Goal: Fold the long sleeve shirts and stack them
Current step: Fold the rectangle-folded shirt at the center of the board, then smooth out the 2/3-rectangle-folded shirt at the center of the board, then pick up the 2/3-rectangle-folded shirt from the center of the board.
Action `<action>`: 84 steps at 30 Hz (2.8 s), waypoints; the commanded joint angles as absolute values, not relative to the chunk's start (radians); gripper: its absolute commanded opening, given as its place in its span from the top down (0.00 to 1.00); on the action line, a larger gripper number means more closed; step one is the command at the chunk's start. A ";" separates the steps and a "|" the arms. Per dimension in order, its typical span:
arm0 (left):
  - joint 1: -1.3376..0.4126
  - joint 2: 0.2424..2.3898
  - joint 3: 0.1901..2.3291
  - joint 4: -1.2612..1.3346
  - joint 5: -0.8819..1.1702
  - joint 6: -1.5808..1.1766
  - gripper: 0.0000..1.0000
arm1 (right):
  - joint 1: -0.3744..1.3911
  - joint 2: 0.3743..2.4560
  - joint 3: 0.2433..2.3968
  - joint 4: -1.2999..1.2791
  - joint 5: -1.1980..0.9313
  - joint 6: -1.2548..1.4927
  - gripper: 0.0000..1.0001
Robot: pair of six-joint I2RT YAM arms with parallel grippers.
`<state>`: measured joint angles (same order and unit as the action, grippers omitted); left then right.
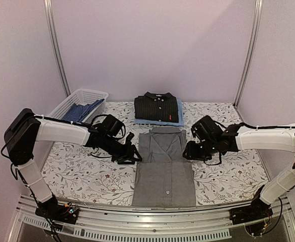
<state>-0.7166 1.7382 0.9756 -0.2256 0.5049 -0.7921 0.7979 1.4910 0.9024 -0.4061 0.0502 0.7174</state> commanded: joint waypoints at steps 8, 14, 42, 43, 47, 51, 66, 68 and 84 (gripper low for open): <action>-0.734 1.570 0.941 -0.247 0.383 -0.705 0.55 | 0.910 1.399 0.936 -0.469 0.120 0.642 0.55; -0.801 1.585 0.932 -0.171 0.460 -0.699 0.69 | 0.922 1.485 0.926 -0.417 0.095 0.656 0.71; -0.865 1.559 0.846 -0.300 0.358 -0.697 0.62 | 1.028 1.398 0.769 -0.529 0.011 0.774 0.54; -0.879 1.530 0.823 -0.309 0.368 -0.706 0.62 | 1.054 1.383 0.755 -0.535 -0.022 0.800 0.54; -0.952 1.443 0.751 -0.346 0.391 -0.749 0.62 | 1.157 1.329 0.706 -0.566 -0.046 0.898 0.58; -1.009 1.371 0.669 -0.353 0.407 -0.807 0.62 | 1.237 1.278 0.657 -0.575 -0.059 0.990 0.59; -1.118 1.429 0.621 -0.235 0.407 -0.892 0.62 | 1.279 1.211 0.540 -0.474 -0.050 1.149 0.68; -1.124 1.440 0.619 -0.233 0.410 -0.892 0.62 | 1.280 1.202 0.528 -0.456 -0.050 1.159 0.68; -1.163 1.535 0.636 -0.164 0.433 -0.924 0.67 | 1.282 1.240 0.480 -0.366 -0.089 1.178 0.75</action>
<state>-1.1412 1.5143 0.6212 -0.1986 0.4229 -0.9077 1.2701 1.2289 0.5003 -0.4000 -0.0677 1.1625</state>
